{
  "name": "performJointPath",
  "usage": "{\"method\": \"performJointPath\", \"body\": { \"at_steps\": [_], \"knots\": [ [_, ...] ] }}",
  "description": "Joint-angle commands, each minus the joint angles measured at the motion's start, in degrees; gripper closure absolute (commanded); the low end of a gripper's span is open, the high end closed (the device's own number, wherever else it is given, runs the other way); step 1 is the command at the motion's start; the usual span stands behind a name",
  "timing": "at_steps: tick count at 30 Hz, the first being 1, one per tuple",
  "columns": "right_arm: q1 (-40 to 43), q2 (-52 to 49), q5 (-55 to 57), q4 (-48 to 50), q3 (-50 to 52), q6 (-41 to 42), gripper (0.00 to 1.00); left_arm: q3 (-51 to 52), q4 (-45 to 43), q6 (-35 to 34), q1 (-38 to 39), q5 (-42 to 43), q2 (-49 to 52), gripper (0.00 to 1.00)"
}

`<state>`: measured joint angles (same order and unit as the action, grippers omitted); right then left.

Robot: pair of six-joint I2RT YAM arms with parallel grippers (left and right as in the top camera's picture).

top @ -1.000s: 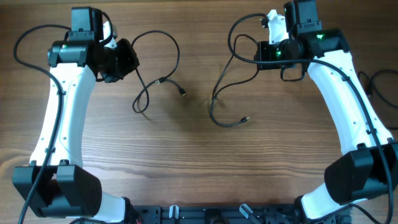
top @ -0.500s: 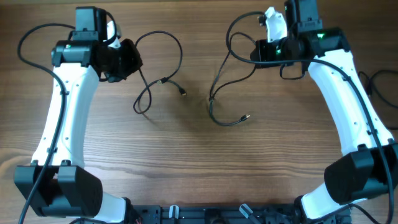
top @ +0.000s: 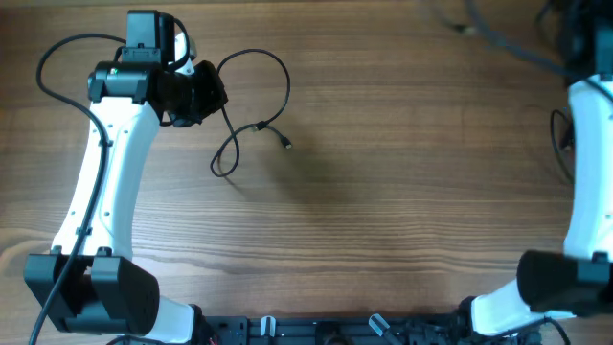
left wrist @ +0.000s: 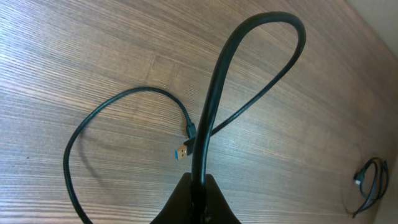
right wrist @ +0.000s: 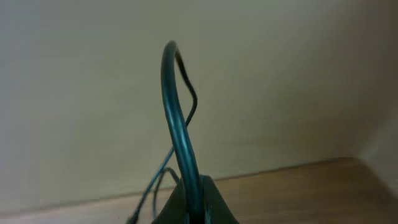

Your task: Untangle cables

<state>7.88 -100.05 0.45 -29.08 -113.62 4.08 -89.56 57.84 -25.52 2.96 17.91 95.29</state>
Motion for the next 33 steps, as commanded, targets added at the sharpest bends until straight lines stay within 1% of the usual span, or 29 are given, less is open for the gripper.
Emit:
{"method": "performJointPath", "body": {
  "at_steps": [1, 4, 8, 9, 10, 11, 12, 15, 17, 20, 24, 25, 27, 29, 31, 33],
  "knots": [
    [7.30, -6.19, 2.99, 2.19, -0.66, 3.63, 0.96, 0.00, 0.24, 1.09, 0.20, 0.70, 0.37, 0.96],
    [13.31, -12.46, 2.62, 1.03, -0.66, 6.12, 0.96, 0.00, 0.22, 1.05, 0.20, 0.70, 0.37, 0.96],
    [18.69, -20.44, 0.96, -2.86, -0.66, 10.69, 0.96, 0.00, 0.20, 0.81, 0.22, 0.70, 0.37, 0.96],
    [19.80, -22.56, -0.74, -3.10, -0.66, 11.08, 0.76, 0.00, 0.04, 0.63, 0.22, 0.70, 0.37, 0.96],
    [20.63, -24.15, -2.69, -3.56, -0.66, 11.06, 0.34, 0.00, -0.07, 0.63, 0.22, 0.70, 0.37, 0.96],
    [21.38, -25.51, -4.63, -4.33, -0.66, 11.15, 0.05, 0.00, -0.20, 0.63, 0.22, 0.72, 0.37, 0.96],
    [22.32, -26.43, -7.06, -5.46, -0.66, 11.17, 0.00, 0.00, -0.22, 0.66, 0.22, 0.72, 0.37, 0.96],
    [22.84, -25.33, -12.09, -6.47, -0.70, 11.08, 0.00, 0.00, -0.24, 0.66, 0.31, 0.70, 0.37, 0.96],
    [22.84, -22.71, -13.79, -7.52, -0.70, 10.80, 0.00, 0.00, -0.28, 0.66, 0.44, 0.72, 0.37, 0.96],
    [22.34, -16.46, -16.83, -10.23, -0.70, 6.86, 0.00, 0.00, -0.79, 0.70, 1.57, 0.70, 0.37, 0.96],
    [22.34, -9.09, -16.28, -11.91, -0.70, 6.16, 0.00, 0.00, -2.36, 0.70, 3.72, 0.70, 0.37, 0.96],
    [22.36, -8.15, -14.71, -11.89, -0.70, 6.69, 0.00, 0.00, -2.60, 0.70, 4.24, 0.70, 0.37, 0.96],
    [22.36, -7.63, -9.79, -12.57, -0.70, 10.29, 0.00, 0.00, -2.75, 0.70, 5.16, 0.70, 0.37, 0.96],
    [22.32, -7.63, -10.38, -14.95, -0.70, 10.51, 0.00, 0.00, -2.78, 0.70, 5.75, 0.70, 0.37, 0.96],
    [21.79, -7.63, -14.51, -17.70, -0.70, 9.31, 0.00, 0.00, -3.02, 0.68, 6.64, 0.72, 0.37, 0.96],
    [21.16, -7.63, -20.11, -18.80, -0.70, 6.14, 0.00, 0.00, -3.48, 0.66, 7.89, 1.14, 0.37, 0.96]
  ]
}}
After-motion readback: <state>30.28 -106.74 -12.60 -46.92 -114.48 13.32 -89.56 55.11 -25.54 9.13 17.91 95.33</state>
